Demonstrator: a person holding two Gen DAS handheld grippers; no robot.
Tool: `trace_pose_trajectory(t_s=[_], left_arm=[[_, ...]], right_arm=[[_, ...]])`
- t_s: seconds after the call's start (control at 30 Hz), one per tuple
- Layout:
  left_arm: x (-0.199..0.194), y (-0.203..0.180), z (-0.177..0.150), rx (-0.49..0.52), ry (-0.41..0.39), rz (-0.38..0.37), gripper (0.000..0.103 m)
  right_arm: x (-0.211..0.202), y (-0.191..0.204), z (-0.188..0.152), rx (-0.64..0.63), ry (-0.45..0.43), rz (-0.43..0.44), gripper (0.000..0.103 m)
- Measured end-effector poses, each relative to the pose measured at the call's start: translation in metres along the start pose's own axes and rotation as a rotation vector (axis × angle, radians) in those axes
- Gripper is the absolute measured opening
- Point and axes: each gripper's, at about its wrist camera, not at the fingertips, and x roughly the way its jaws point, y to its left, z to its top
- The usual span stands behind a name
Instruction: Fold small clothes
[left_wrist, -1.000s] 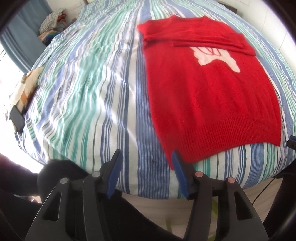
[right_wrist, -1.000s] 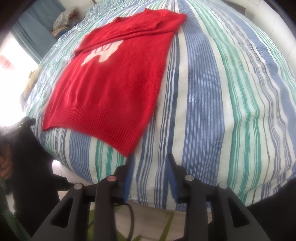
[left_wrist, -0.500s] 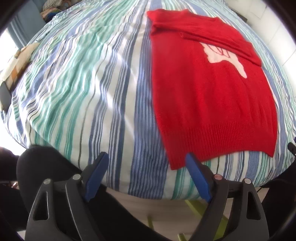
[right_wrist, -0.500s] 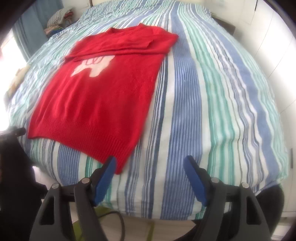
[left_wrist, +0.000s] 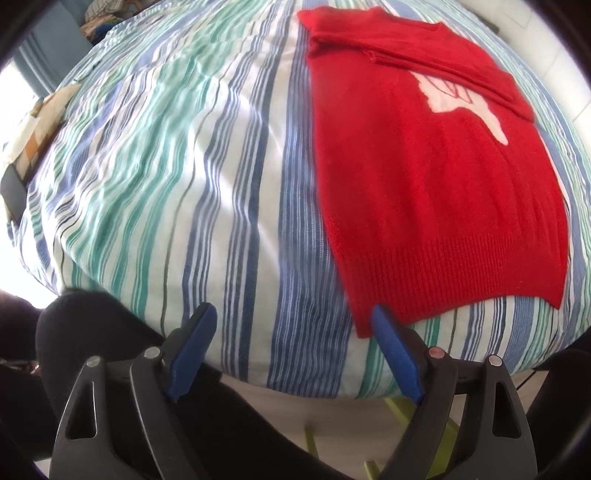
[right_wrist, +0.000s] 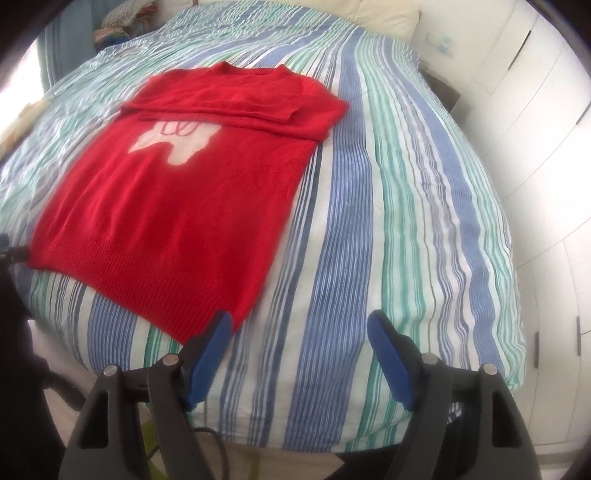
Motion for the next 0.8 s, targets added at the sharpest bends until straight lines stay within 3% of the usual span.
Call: trace_pose_trajectory(t_s=[0.8], left_arm=[[0.011, -0.001, -0.007, 0.011, 0.018, 0.014, 0.087]], right_arm=[[-0.001, -0.001, 0.003, -0.032, -0.004, -0.06, 0.075]])
